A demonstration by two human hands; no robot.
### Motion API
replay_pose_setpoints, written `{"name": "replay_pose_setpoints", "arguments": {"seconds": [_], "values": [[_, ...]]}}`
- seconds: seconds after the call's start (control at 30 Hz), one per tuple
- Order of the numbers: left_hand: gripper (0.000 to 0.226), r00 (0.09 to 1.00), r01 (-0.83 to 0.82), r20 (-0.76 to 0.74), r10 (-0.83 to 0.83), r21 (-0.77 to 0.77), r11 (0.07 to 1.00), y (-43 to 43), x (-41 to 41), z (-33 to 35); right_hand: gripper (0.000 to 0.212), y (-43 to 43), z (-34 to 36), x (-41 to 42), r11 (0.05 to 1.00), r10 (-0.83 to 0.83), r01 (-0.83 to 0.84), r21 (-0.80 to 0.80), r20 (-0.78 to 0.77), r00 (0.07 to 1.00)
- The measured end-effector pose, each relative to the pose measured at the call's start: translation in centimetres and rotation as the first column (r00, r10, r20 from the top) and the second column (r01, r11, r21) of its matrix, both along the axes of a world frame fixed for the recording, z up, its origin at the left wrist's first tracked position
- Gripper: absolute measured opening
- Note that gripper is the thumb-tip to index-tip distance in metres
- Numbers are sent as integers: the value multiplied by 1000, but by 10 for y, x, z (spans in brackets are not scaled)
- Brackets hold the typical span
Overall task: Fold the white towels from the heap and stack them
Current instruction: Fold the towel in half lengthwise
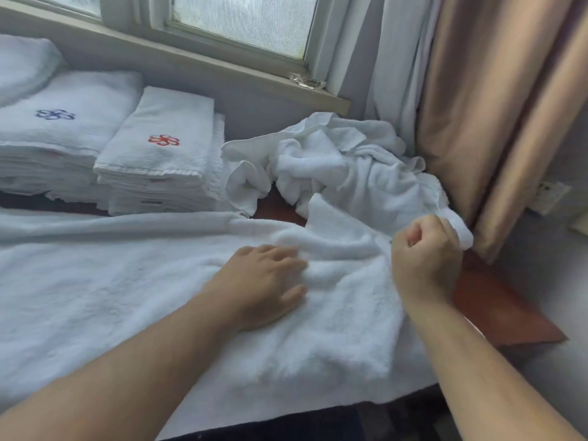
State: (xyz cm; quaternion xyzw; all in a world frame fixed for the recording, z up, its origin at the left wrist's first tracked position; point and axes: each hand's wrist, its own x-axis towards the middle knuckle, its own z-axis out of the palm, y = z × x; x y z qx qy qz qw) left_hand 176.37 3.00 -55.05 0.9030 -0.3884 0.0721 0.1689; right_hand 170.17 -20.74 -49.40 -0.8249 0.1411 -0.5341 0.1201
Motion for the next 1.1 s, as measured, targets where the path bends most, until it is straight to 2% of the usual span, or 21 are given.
{"name": "replay_pose_setpoints", "arguments": {"seconds": [0.03,0.07,0.13,0.23,0.3,0.37,0.43,0.5,0.57,0.63,0.67,0.7,0.73,0.77,0.8,0.83,0.87,0.9,0.97,1.03,1.1], "values": [[50,1000,8,-3,-8,-8,1000,2,-2,2,15,-3,-4,3,999,36,-38,-11,-96,995],[48,1000,12,-3,-12,-22,1000,3,-4,5,15,-6,-9,7,998,63,-55,42,-240,969],[49,999,37,25,-36,-72,997,7,-8,11,47,-9,-11,17,966,164,-40,254,-488,857],[42,998,27,64,-17,-156,987,13,-10,10,62,-13,-4,35,852,287,68,519,-573,768],[42,998,-18,63,27,-148,989,15,-9,9,64,-17,1,45,838,307,141,527,-670,676],[41,995,-64,67,71,-99,993,16,-6,7,65,-17,4,51,891,297,149,429,-798,524],[45,993,-103,48,106,-54,993,16,-3,6,46,-16,6,55,923,310,69,379,-838,450],[46,992,-124,32,124,-11,992,16,-1,4,32,-15,8,55,853,450,28,521,-762,465],[44,992,-127,20,127,5,992,15,1,0,33,-13,6,55,710,596,63,701,-646,476],[47,993,-114,-7,114,-8,993,14,2,-2,32,-11,6,54,673,614,61,737,-602,511],[53,995,-101,-17,100,-15,995,14,2,-2,29,-10,8,55,705,546,24,708,-564,619],[62,997,-80,-19,80,-8,997,15,2,-2,25,-13,9,56,758,414,-6,653,-473,778],[70,999,-50,-8,50,7,999,16,2,0,21,-18,13,54,804,246,-7,594,-322,914],[74,1000,-17,11,16,26,1000,16,1,1,19,-23,17,50,842,80,32,539,-184,980],[74,999,17,29,-18,48,999,17,0,1,19,-30,20,45,868,-42,98,486,-125,991],[74,998,47,31,-49,75,996,18,-2,2,18,-38,20,41,883,-142,204,423,-172,975],[74,997,68,20,-71,101,993,18,-3,2,21,-45,18,36,882,-239,332,335,-288,927],[73,997,82,4,-83,123,989,19,-4,2,27,-50,14,32,871,-327,443,215,-419,847],[73,994,106,-22,-104,164,981,19,-3,3,37,-50,7,31,874,-403,485,0,-556,727],[75,992,127,-38,-122,201,971,19,-2,3,28,-38,3,34,933,-293,358,-29,-638,712],[80,991,127,-60,-116,238,963,19,-1,3,29,-25,-4,35,976,-43,193,99,-783,620]]}}
